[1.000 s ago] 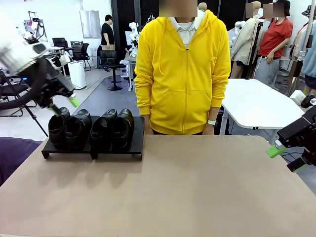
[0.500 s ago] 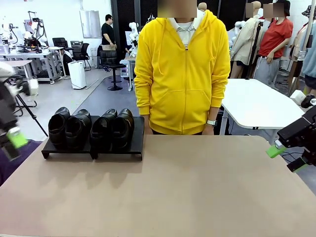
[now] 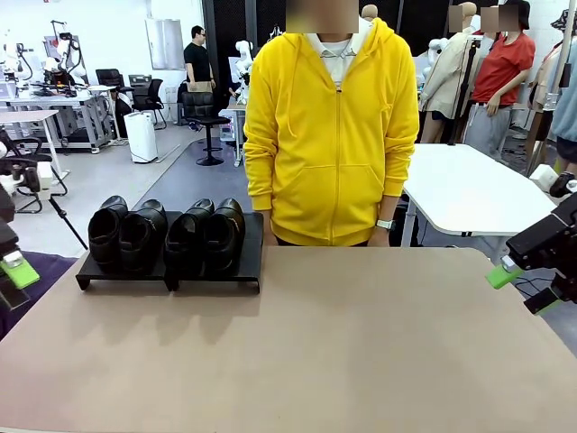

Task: Organize the shoes by placing them on the stand.
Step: Place the Shoe from the middle of the table onto the Shoes Stand.

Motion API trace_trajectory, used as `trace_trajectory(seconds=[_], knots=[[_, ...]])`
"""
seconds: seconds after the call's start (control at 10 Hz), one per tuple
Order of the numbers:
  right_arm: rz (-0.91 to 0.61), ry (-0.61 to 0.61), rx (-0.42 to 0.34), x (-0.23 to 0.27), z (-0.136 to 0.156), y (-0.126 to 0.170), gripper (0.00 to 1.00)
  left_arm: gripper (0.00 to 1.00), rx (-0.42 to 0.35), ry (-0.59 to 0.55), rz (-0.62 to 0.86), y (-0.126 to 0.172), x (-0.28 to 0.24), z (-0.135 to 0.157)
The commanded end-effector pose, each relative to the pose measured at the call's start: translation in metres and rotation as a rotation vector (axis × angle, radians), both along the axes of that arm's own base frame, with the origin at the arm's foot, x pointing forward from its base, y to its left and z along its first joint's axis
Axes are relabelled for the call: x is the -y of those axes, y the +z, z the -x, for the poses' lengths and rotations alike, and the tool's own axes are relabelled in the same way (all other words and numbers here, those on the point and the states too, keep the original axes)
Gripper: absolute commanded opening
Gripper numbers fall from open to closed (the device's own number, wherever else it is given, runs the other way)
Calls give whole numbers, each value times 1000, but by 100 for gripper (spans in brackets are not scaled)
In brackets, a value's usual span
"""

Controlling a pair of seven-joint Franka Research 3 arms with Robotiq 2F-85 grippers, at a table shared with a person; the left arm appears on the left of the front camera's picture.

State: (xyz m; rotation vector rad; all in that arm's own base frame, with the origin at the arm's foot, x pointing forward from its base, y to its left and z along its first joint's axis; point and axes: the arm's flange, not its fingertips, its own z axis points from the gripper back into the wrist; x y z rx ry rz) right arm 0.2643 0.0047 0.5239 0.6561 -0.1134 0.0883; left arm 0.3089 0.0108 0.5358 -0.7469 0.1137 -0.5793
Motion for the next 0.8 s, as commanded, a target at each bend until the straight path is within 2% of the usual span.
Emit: trace_trajectory(seconds=[0.0,0.7], knots=[[-25,9,10,0,-1,3,100,100,-20,3,1,4,-1,-2],[-25,9,10,0,-1,3,100,100,-20,3,1,4,-1,-2]])
